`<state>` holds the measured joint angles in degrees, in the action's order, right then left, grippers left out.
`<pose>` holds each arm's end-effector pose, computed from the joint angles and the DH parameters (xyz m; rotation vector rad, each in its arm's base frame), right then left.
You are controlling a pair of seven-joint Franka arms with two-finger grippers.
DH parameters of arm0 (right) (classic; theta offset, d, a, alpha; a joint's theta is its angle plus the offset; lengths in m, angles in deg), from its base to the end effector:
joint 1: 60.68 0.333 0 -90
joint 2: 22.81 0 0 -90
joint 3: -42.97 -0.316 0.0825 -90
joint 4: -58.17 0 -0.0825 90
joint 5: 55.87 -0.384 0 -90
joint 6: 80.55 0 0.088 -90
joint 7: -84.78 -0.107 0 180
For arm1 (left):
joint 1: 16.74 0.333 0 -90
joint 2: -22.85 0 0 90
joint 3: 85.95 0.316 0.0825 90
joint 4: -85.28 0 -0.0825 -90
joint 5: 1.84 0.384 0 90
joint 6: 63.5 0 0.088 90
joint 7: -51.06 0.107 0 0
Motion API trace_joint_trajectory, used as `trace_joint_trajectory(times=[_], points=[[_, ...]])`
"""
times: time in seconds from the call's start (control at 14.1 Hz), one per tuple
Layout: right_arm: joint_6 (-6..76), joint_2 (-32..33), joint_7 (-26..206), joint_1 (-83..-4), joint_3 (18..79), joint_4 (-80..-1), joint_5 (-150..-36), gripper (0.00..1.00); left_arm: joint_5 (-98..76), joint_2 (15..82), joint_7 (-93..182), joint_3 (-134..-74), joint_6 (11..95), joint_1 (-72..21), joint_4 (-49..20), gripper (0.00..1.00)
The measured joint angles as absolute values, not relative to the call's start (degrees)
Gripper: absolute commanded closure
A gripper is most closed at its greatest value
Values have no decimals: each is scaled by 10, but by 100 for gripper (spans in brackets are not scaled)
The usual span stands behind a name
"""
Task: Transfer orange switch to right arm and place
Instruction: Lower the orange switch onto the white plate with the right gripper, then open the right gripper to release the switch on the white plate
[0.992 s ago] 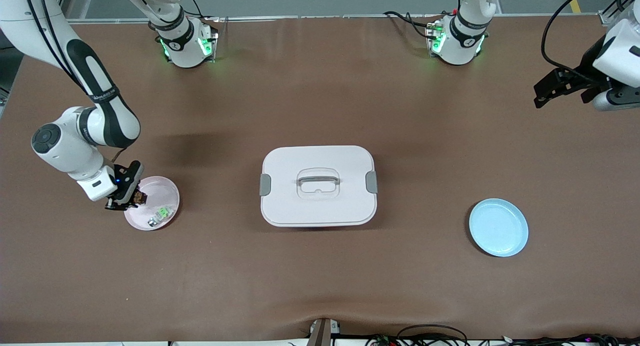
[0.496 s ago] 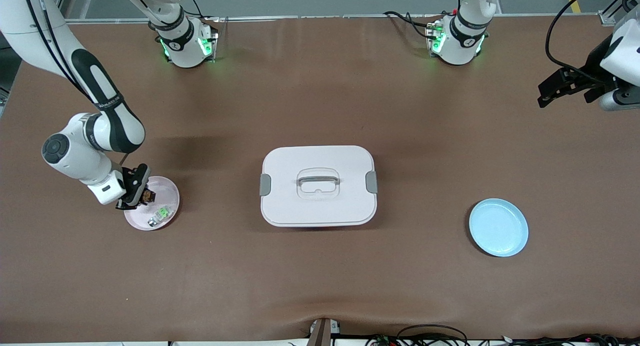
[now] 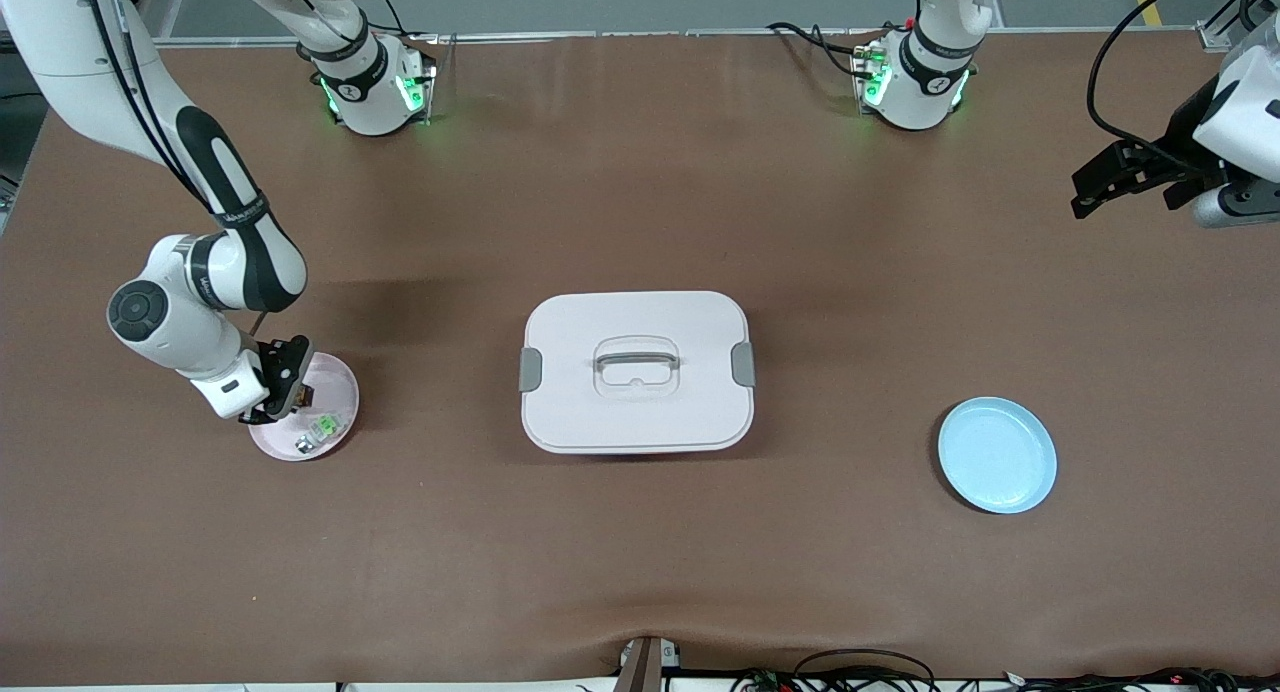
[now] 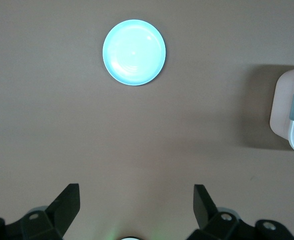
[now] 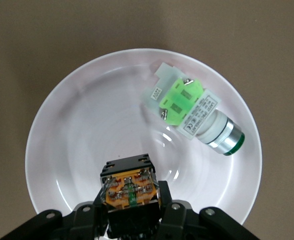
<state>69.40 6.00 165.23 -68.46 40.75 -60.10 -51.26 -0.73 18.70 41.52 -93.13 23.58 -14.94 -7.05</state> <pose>0.5931 -0.0561 0.1904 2.3921 1.9552 0.0328 0.5243 -0.0498 0.6399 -3.1087 -0.1148 0.0247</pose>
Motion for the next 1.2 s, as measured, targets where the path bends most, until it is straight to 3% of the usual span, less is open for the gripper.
trace_joint_trajectory(times=[0.78, 0.85, 0.92, 1.2], points=[[695, 70, 1652, -685, 414, -600, -512, 100, -7, 187, 415, -931, 238, -149, -64, 0], [695, 71, 1652, -685, 414, -600, -512, 92, -7, 187, 415, -931, 238, -149, -64, 0], [695, 73, 1651, -685, 415, -599, -512, 1, -7, 187, 415, -931, 238, -149, -64, 0], [694, 74, 1635, -686, 417, -591, -512, 0, -7, 187, 415, -931, 237, -149, -64, 0]])
